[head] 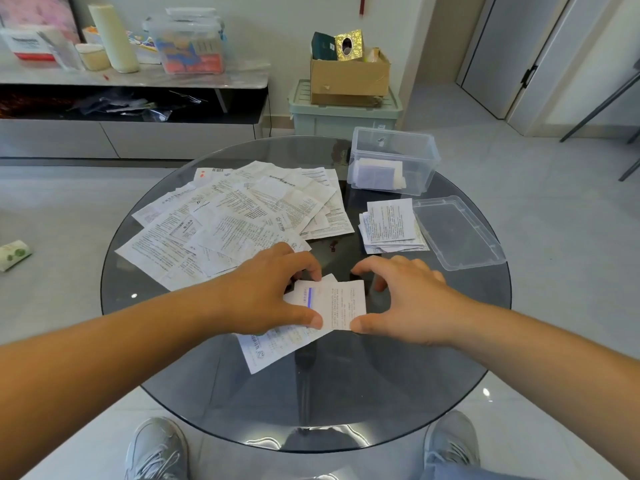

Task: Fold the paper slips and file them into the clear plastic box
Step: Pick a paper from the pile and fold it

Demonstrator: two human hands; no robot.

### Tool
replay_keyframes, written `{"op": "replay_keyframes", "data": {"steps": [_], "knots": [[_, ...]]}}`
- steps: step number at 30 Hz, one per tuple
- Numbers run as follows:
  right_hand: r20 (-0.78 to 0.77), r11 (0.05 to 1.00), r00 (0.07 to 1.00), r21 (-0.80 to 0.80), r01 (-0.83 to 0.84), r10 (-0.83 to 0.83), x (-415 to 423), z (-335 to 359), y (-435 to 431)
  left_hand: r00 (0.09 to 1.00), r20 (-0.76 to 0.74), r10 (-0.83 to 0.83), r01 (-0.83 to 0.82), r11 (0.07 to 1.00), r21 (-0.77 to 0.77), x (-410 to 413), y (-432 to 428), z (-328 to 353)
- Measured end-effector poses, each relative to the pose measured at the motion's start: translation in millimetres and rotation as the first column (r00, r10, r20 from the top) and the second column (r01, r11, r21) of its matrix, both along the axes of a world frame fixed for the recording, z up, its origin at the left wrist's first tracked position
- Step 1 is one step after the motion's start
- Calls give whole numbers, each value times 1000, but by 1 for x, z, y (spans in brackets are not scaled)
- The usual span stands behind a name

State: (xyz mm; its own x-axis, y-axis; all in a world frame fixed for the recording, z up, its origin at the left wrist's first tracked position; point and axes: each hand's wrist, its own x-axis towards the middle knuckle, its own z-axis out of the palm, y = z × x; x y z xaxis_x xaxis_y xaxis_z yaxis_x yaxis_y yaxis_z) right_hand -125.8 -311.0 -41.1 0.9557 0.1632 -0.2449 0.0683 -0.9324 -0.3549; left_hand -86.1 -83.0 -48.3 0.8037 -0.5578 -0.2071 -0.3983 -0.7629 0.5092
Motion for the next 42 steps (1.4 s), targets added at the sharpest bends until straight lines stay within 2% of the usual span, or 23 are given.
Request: {"op": "replay_keyframes", "data": {"steps": [6, 20, 22, 25, 27, 32, 37, 42], "knots": [[-65, 1000, 998, -7, -9, 8, 4, 7, 1, 998, -57, -14, 14, 1000, 5, 6, 10, 4], [-152, 997, 988, 76, 24, -12, 8, 9, -4, 999, -30, -13, 13, 1000, 23, 2, 11, 9], [-171, 994, 985, 102, 31, -13, 9, 10, -6, 1000, -22, -19, 20, 999, 45, -1, 10, 11], [-209, 971, 977, 226, 82, -34, 10, 13, -8, 999, -21, -33, 34, 998, 49, -4, 9, 16], [-179, 953, 983, 285, 101, -51, 9, 11, -7, 999, -2, -36, 36, 999, 28, -7, 7, 18], [-7, 974, 1000, 225, 24, -23, 10, -1, -3, 997, 72, 9, -8, 1000, -6, -7, 2, 20], [29, 976, 999, 213, -38, 32, 14, -2, 0, 996, 88, -8, 10, 1000, -23, -8, 3, 21], [37, 954, 998, 293, -66, 58, 14, 1, -1, 998, 67, 0, 3, 999, -42, -10, 5, 22]]}}
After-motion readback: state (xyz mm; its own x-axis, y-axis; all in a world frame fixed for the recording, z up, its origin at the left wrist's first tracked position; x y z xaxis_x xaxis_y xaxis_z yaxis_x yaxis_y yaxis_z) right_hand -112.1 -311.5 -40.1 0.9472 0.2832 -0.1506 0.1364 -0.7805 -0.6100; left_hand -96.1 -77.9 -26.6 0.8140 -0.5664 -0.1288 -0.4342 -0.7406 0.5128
